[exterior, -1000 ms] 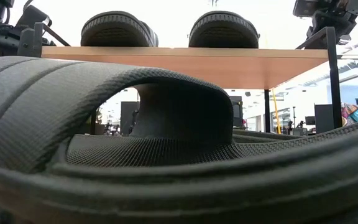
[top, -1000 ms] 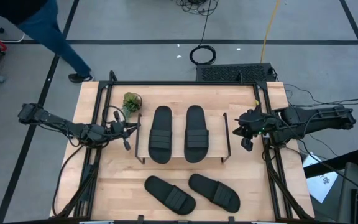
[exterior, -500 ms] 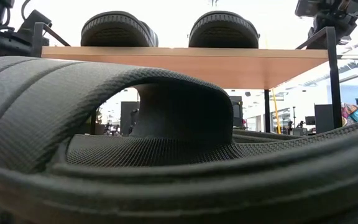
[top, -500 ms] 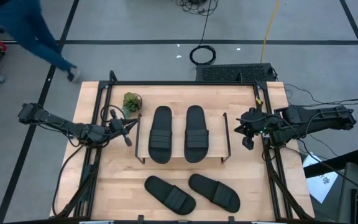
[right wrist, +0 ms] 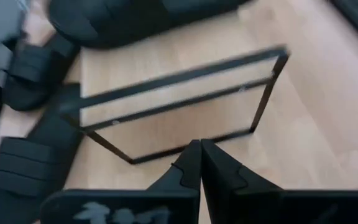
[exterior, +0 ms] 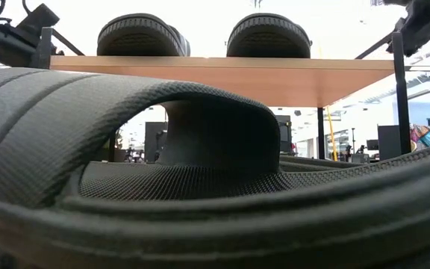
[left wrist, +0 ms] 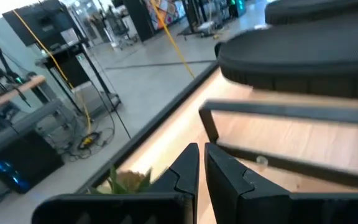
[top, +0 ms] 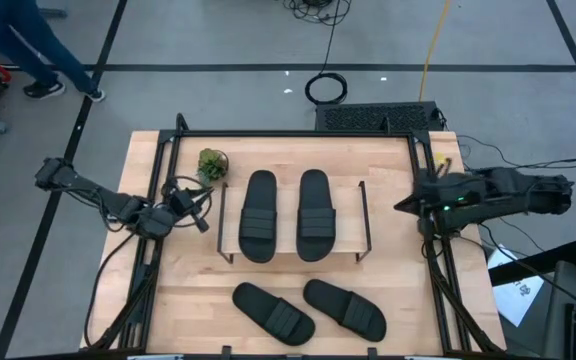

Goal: Pick and place slides into the shelf
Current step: Put the black slipper under the shelf

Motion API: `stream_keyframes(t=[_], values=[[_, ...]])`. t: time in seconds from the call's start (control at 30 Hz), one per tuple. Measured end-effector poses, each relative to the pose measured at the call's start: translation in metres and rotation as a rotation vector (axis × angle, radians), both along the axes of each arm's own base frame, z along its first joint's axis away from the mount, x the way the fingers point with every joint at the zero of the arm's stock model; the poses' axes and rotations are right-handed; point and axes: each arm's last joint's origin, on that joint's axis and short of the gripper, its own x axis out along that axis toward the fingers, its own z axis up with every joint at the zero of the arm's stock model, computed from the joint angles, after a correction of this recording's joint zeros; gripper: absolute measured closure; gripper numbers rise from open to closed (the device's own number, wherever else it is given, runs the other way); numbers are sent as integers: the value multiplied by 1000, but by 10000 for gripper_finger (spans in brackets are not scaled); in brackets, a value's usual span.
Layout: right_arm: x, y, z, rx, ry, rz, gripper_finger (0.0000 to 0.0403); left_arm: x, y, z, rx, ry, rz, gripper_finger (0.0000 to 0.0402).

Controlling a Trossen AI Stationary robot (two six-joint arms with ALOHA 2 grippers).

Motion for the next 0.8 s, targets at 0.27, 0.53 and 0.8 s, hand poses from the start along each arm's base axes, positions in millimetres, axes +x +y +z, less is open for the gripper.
stream_keyframes(t=[0.27,0.53,0.8], values=[[-24,2,27,-81,-387,253,403,-3,-14,15,36,-51,-56,378],[-14,15,39,24,-687,677,403,-12,-44,24,30,-98,-386,399],[12,19,-17,39,-561,694,403,-19,-73,21,22,-82,-624,401]])
